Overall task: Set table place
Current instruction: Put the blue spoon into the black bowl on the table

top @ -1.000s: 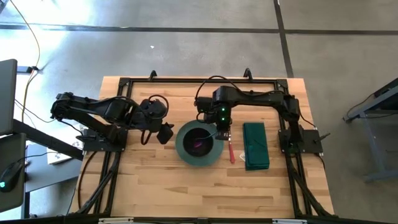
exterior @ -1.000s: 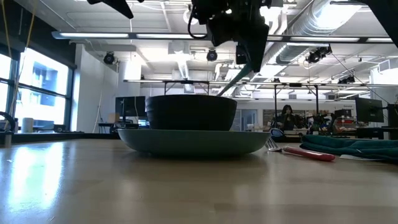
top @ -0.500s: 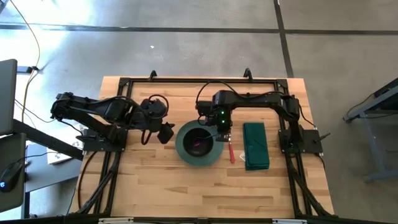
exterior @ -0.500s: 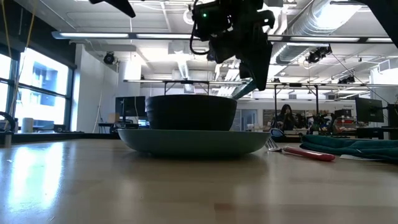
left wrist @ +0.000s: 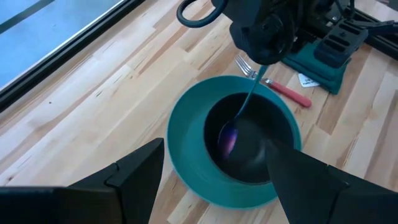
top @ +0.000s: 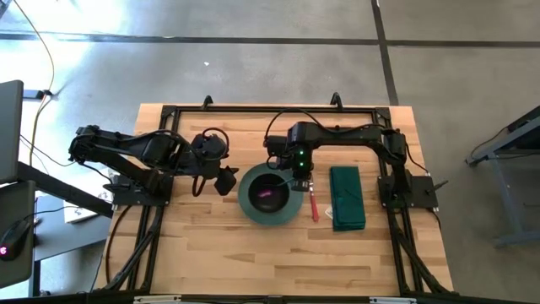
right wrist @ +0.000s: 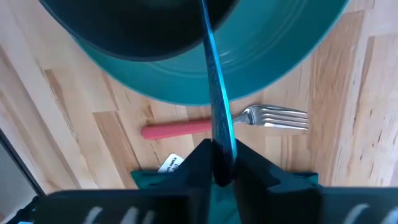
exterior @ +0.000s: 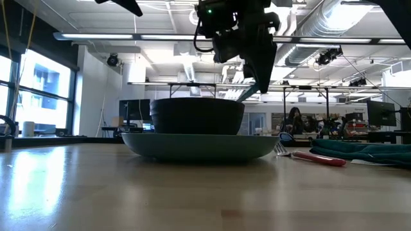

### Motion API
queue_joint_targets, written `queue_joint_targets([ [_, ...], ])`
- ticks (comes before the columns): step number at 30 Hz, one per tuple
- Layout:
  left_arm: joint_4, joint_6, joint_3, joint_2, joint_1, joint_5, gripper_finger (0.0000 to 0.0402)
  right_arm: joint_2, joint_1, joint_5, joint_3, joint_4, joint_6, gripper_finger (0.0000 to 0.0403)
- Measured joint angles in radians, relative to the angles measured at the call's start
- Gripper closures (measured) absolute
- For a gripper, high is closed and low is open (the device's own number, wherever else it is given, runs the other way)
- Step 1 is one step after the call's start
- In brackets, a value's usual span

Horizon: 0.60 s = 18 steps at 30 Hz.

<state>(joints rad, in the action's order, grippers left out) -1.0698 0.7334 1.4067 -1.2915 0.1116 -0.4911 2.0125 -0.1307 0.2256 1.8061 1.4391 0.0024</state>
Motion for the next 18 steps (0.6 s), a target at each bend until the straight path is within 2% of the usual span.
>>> queue_joint_targets([
  [13, 0.006, 0.0, 0.0, 0.0, 0.0, -0.001, 0.0135, -0.007, 0.0, 0.003, 0.007, 0.047, 0.019, 0.0281],
  [18, 0.007, 0.0, 0.0, 0.0, 0.0, -0.024, 0.0135, -0.041, 0.001, -0.053, 0.116, 0.09, 0.025, 0.0274],
])
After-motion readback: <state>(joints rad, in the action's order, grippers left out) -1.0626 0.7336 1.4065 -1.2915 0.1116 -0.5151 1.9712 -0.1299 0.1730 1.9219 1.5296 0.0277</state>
